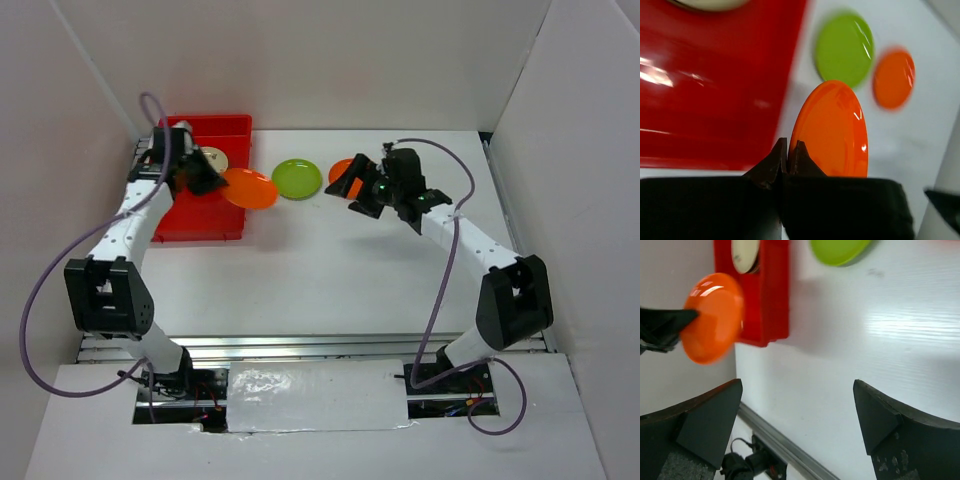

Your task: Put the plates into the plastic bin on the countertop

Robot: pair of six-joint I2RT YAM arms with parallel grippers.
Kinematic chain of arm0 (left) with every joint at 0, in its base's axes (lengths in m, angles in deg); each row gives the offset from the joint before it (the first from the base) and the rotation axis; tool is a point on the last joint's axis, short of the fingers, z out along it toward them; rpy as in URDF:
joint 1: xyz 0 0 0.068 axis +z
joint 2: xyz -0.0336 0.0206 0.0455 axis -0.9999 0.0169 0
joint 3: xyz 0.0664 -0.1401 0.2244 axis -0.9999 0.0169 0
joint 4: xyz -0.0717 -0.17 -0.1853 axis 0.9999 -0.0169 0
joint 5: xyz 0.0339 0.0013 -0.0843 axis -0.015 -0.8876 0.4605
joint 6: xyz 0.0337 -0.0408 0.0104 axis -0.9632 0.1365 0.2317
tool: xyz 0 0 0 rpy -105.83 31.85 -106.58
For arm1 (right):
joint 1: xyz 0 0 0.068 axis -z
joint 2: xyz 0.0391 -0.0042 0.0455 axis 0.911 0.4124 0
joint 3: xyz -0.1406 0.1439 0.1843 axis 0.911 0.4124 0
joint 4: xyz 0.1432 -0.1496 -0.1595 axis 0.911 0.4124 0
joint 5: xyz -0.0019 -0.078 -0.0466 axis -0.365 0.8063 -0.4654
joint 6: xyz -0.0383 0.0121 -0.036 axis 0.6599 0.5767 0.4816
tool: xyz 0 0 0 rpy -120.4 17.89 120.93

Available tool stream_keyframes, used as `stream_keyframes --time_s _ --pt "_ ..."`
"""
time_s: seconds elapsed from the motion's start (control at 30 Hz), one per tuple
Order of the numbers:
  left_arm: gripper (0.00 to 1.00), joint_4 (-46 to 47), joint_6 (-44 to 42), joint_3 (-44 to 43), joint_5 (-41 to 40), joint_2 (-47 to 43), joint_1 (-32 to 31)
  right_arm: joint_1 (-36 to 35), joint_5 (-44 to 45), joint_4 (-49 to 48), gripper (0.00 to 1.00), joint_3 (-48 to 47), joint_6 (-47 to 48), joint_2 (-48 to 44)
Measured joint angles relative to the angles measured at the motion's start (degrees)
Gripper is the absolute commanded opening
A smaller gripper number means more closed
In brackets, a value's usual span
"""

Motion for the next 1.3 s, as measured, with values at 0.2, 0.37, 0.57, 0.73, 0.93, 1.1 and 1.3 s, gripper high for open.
stream_keyframes --time_s 0.2,0.37,0.57,0.73,0.93,1.1,1.3 --pt "0.0 5.9 4.3 -5.6 -5.3 10.0 18.7 6.1 -1.9 -1.1 1.0 3.3 0.5 2.1" --pt "0.0 6.6 4.0 -20.9 -6.1 25.8 20.2 6.3 -6.0 -2.1 1.0 3.4 1.6 5.6" --pt "0.46 4.6 3.1 -29.5 -6.1 32.1 18.2 7.6 -9.3 -2.7 1.0 3.4 2.9 6.6" --pt "0.99 5.0 2.3 -30.4 -6.1 31.9 17.4 8.3 -10.1 -2.6 1.0 2.5 3.2 7.1" --pt "0.99 1.1 2.8 -27.2 -8.0 30.9 17.4 8.8 -3.9 2.1 1.0 -10.2 3.9 15.2" --pt "0.99 -9.5 2.6 -33.8 -14.0 29.4 16.2 11.9 4.2 5.6 1.0 -20.1 2.7 25.7" --pt "0.99 -14.4 0.3 -30.3 -11.5 13.5 13.8 15.6 6.2 12.6 0.98 -30.9 3.3 40.0"
